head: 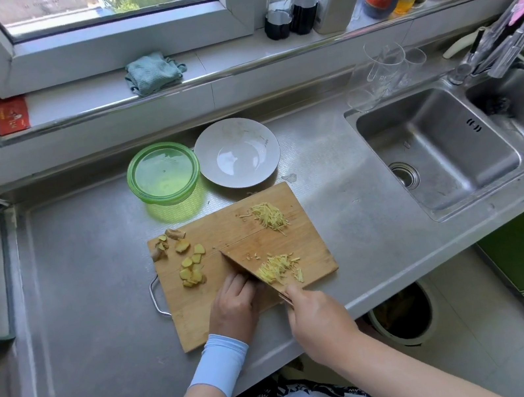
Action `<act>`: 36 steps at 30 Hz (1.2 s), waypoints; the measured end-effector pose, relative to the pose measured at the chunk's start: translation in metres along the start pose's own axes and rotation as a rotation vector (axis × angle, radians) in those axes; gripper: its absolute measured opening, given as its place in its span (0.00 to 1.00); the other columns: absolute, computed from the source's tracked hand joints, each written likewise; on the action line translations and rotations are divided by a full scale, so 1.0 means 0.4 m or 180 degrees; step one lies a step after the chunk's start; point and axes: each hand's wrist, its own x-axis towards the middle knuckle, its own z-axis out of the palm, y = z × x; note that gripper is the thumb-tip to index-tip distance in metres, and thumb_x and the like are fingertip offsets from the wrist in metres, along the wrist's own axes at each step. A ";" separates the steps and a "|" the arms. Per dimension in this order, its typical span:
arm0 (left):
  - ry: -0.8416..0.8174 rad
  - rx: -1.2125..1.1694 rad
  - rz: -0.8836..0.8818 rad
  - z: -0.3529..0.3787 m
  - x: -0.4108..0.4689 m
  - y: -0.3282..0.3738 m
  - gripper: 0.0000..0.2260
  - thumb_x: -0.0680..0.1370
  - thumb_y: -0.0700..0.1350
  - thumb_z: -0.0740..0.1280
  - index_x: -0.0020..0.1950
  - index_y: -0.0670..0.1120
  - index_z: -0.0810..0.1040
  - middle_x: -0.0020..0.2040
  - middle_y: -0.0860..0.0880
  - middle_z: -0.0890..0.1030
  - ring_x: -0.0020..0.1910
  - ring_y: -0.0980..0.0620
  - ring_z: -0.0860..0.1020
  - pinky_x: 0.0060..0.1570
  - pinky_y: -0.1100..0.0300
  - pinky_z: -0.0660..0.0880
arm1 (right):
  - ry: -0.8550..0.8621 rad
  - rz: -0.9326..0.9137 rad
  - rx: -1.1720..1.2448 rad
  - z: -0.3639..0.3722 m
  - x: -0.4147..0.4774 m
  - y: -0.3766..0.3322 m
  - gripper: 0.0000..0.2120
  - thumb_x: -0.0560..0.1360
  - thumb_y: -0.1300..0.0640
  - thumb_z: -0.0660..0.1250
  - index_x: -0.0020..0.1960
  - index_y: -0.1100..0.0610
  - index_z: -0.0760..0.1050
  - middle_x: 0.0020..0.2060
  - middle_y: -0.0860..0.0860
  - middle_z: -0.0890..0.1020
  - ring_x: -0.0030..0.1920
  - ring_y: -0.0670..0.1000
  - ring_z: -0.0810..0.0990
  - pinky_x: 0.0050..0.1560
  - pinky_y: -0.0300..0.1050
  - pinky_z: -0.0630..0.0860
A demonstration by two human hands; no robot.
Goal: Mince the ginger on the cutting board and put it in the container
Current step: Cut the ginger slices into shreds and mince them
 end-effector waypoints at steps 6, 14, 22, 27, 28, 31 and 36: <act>-0.0058 -0.0011 -0.0010 -0.005 0.001 0.001 0.10 0.79 0.43 0.63 0.42 0.40 0.80 0.41 0.44 0.79 0.42 0.44 0.75 0.36 0.51 0.76 | 0.0049 -0.0095 -0.0061 -0.006 0.049 -0.045 0.09 0.83 0.54 0.54 0.62 0.55 0.65 0.49 0.55 0.80 0.48 0.59 0.79 0.41 0.49 0.70; 0.0042 -0.0031 0.0054 -0.003 0.001 0.000 0.10 0.79 0.42 0.63 0.42 0.40 0.80 0.43 0.44 0.80 0.43 0.44 0.77 0.35 0.53 0.76 | 0.0005 0.0016 -0.0071 0.006 -0.021 0.015 0.25 0.83 0.53 0.55 0.79 0.51 0.54 0.46 0.54 0.83 0.48 0.57 0.80 0.44 0.52 0.75; 0.0004 -0.0051 -0.0107 -0.004 0.000 -0.003 0.10 0.79 0.43 0.64 0.39 0.41 0.80 0.40 0.44 0.79 0.41 0.43 0.76 0.35 0.50 0.75 | 0.0070 -0.0049 0.0031 -0.001 0.041 -0.044 0.05 0.83 0.54 0.55 0.57 0.53 0.65 0.45 0.55 0.79 0.48 0.60 0.80 0.41 0.50 0.71; 0.0040 -0.0102 -0.0029 -0.008 0.000 -0.001 0.08 0.77 0.42 0.64 0.42 0.41 0.82 0.43 0.45 0.81 0.44 0.45 0.76 0.37 0.54 0.77 | 0.0097 -0.0091 -0.0076 -0.003 -0.009 -0.006 0.20 0.83 0.54 0.55 0.74 0.53 0.60 0.49 0.55 0.82 0.50 0.59 0.79 0.43 0.51 0.72; 0.0052 -0.0098 -0.0015 -0.007 0.001 -0.001 0.08 0.77 0.42 0.64 0.42 0.41 0.81 0.43 0.45 0.81 0.44 0.45 0.76 0.37 0.54 0.77 | 0.0085 -0.0070 -0.0114 0.001 -0.015 0.002 0.23 0.83 0.53 0.55 0.77 0.53 0.58 0.49 0.55 0.82 0.50 0.59 0.79 0.43 0.51 0.72; 0.0086 -0.0096 -0.0032 -0.004 0.002 0.001 0.13 0.81 0.45 0.61 0.41 0.41 0.81 0.42 0.44 0.80 0.42 0.44 0.76 0.36 0.54 0.76 | 0.0116 -0.0038 -0.0056 0.007 -0.006 -0.002 0.21 0.83 0.54 0.56 0.74 0.54 0.61 0.47 0.56 0.82 0.48 0.59 0.80 0.43 0.51 0.73; 0.0033 -0.0095 -0.0034 -0.012 0.003 0.007 0.09 0.78 0.43 0.64 0.41 0.41 0.80 0.40 0.45 0.79 0.41 0.45 0.74 0.35 0.53 0.74 | 0.0205 -0.0107 -0.0064 0.001 0.038 -0.044 0.05 0.83 0.55 0.56 0.57 0.54 0.66 0.43 0.55 0.78 0.44 0.60 0.79 0.39 0.50 0.71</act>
